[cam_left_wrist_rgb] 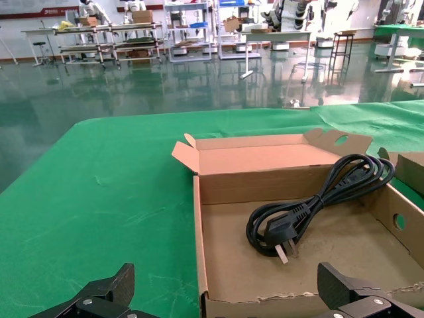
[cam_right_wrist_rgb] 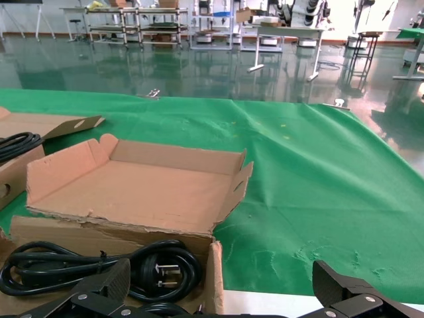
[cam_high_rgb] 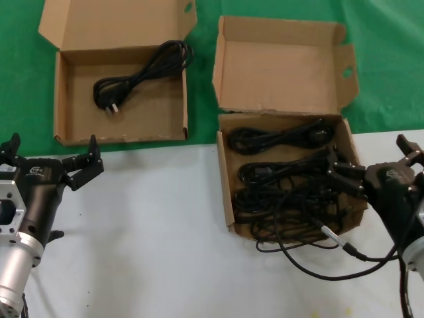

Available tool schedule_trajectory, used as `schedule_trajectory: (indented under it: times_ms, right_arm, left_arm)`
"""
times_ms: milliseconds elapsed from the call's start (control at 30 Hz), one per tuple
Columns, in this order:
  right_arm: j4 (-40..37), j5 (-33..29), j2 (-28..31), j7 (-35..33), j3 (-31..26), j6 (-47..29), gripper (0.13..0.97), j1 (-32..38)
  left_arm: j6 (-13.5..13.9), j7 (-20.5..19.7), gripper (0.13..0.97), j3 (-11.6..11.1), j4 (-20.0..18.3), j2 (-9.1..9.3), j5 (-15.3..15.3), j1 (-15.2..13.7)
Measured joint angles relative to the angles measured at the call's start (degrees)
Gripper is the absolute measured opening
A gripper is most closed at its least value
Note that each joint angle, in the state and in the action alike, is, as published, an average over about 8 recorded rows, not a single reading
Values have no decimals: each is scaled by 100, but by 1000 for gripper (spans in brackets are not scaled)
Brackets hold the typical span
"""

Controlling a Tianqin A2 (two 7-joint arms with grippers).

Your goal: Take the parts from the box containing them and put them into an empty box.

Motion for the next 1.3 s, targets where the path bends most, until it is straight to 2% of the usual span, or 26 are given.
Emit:
schedule_trajectory:
  times_ms: [1300]
  right_arm:
    - [0,0,0,0,0,0,966,0]
  left_arm:
    - [0,0,966,0,0,0,0,0]
